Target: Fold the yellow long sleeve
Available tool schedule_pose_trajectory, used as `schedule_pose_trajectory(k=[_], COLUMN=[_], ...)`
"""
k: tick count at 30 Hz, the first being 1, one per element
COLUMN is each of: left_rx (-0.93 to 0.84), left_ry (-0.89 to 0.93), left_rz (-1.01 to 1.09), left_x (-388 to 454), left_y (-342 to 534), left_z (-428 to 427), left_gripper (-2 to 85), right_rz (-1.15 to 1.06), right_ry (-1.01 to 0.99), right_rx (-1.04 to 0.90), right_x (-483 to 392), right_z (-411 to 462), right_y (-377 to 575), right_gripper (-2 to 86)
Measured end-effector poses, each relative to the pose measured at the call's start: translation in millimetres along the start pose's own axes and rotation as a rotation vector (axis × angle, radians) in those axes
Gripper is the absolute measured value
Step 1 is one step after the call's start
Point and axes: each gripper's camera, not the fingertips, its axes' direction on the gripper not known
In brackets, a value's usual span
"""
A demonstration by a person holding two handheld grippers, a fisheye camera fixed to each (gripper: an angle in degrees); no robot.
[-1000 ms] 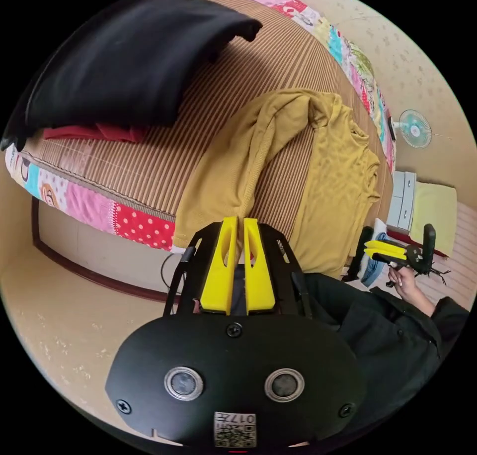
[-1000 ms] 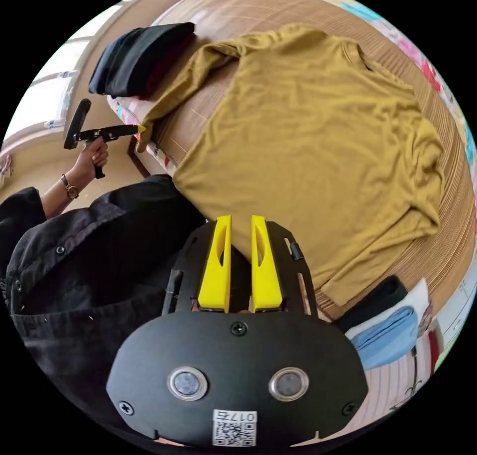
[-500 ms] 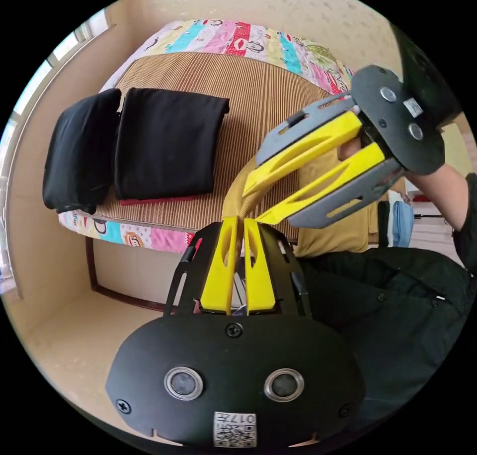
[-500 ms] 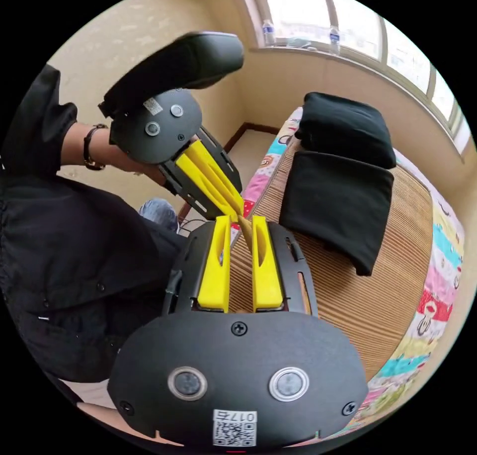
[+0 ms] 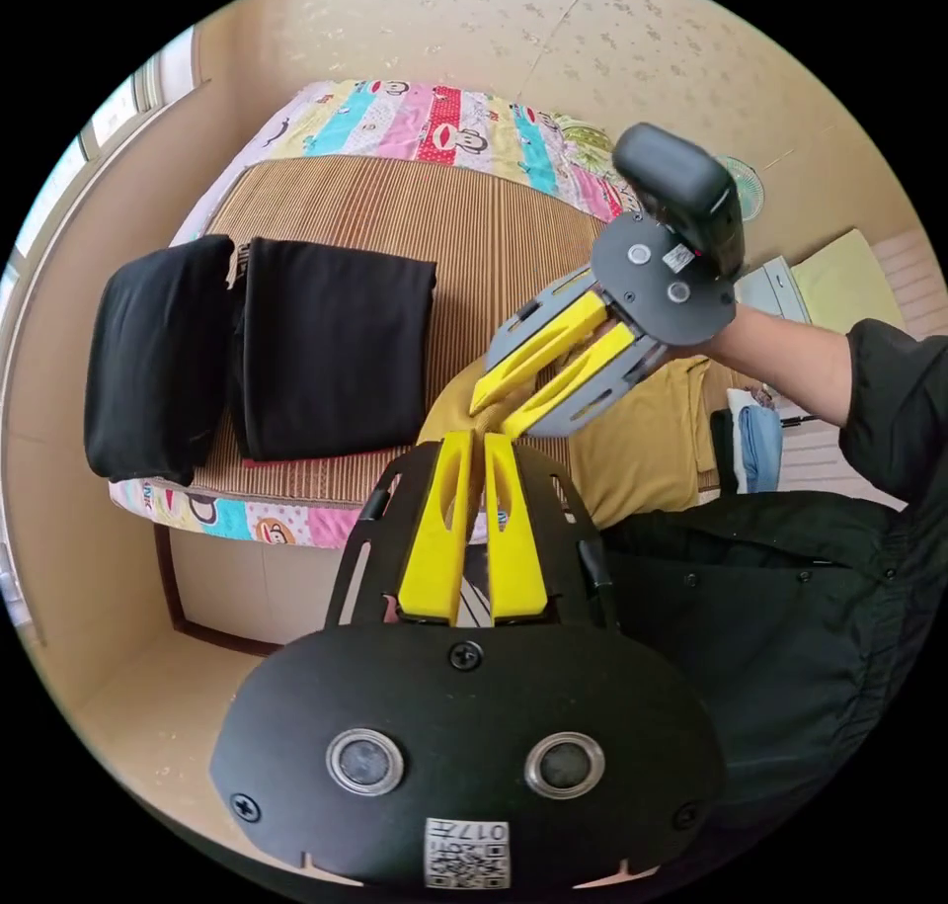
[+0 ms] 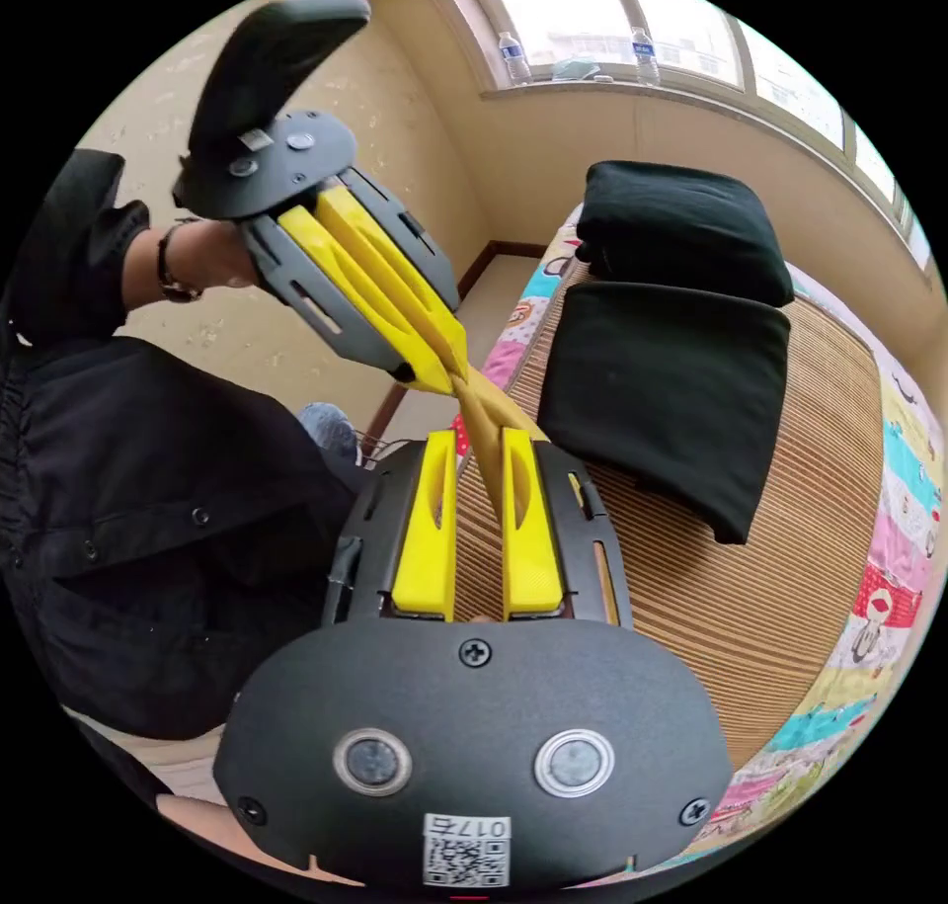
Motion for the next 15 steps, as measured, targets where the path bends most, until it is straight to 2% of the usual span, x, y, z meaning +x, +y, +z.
schedule_pose_trajectory(k=[2, 4, 7, 9, 10, 12, 15], left_rx=[0.061, 0.134, 0.213, 0.189, 0.163, 0.136, 0.065], left_ry=[-0.065, -0.044, 0.062, 0.144, 0.199, 0.278, 0.344], left_rz=[-0.01, -0.049, -0.11, -0.136, -0.161, -0.17, -0.194], left_x=[1.1, -5.5, -23.2, -34.3, -39.9, -42.3, -40.0], left_y=[-5.1, -7.3, -12.3, -18.6, -21.8, -24.8, -29.4], left_z=[-21.4, -39.6, -52.2, -41.2, -29.6, -11.3, 20.7], left_gripper=[1.9, 3.9, 7.0, 6.9, 6.9, 6.7, 6.3], right_rz=[0.06, 0.155, 0.489, 0.781, 0.843, 1.057, 1.284], right_ry=[0.037, 0.039, 0.029, -0.08, -0.105, -0.146, 0.021], right_rx=[0.031, 0.089, 0.343, 0.732, 0.835, 1.186, 1.256], right_x=[8.1, 29.2, 89.4, 126.2, 130.2, 125.5, 95.2], right_z=[-9.4, -29.3, -95.5, -152.5, -162.0, -179.3, -176.9], right_y=[0.6, 11.3, 79.0, 191.2, 223.5, 350.6, 474.6], right_gripper=[4.7, 4.2, 3.9, 3.8, 3.8, 3.6, 3.4])
